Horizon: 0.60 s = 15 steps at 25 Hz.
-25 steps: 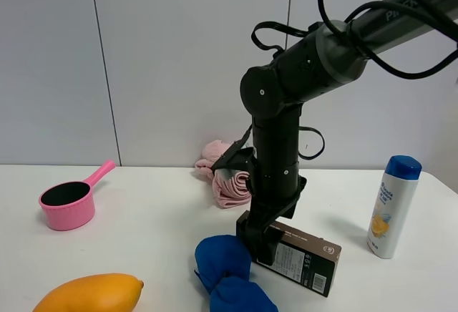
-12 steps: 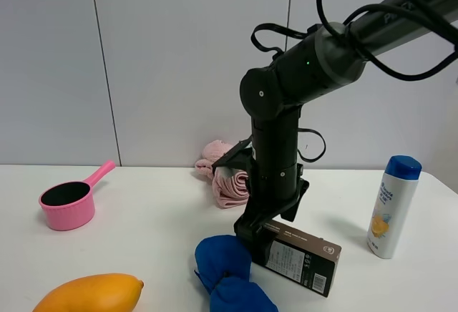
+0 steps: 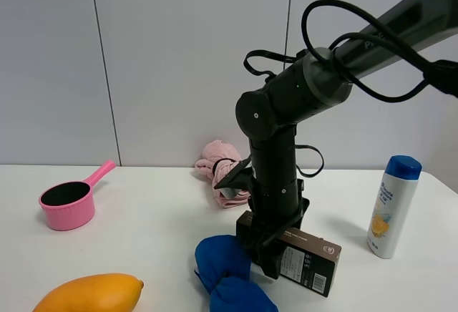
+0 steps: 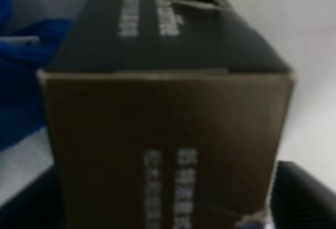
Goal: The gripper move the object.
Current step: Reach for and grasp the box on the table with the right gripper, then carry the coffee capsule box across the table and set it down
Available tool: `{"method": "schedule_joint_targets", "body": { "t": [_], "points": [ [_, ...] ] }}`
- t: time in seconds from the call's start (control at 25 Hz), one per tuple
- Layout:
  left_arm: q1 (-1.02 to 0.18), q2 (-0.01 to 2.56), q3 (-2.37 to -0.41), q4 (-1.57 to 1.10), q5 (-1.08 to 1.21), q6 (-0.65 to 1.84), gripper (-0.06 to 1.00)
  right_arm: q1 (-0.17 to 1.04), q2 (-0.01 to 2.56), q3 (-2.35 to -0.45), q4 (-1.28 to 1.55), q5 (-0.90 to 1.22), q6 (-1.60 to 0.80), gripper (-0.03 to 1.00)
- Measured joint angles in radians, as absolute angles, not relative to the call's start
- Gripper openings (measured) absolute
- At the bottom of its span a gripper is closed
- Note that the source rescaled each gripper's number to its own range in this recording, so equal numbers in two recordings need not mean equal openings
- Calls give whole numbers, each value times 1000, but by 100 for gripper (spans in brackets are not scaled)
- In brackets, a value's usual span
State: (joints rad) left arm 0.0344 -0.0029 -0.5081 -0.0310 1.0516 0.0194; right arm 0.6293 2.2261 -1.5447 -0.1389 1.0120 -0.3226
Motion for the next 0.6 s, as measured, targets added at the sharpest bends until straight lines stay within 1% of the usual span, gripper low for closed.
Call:
{"method": "schedule_joint_targets", "body": {
  "t": [0.08, 0.2, 0.44, 0.6],
  "points": [
    [34, -3, -508, -31, 1052, 19, 100, 629, 2226, -1545, -139, 1012, -323, 28],
    [34, -3, -508, -31, 1052, 19, 100, 629, 2226, -1545, -138, 1012, -322, 0],
    [34, -3, -508, -31, 1052, 19, 100, 629, 2226, -1545, -138, 1016, -321, 0],
    [34, -3, -508, -31, 1052, 19, 100, 629, 2214, -1545, -138, 1065, -321, 0]
  ]
}}
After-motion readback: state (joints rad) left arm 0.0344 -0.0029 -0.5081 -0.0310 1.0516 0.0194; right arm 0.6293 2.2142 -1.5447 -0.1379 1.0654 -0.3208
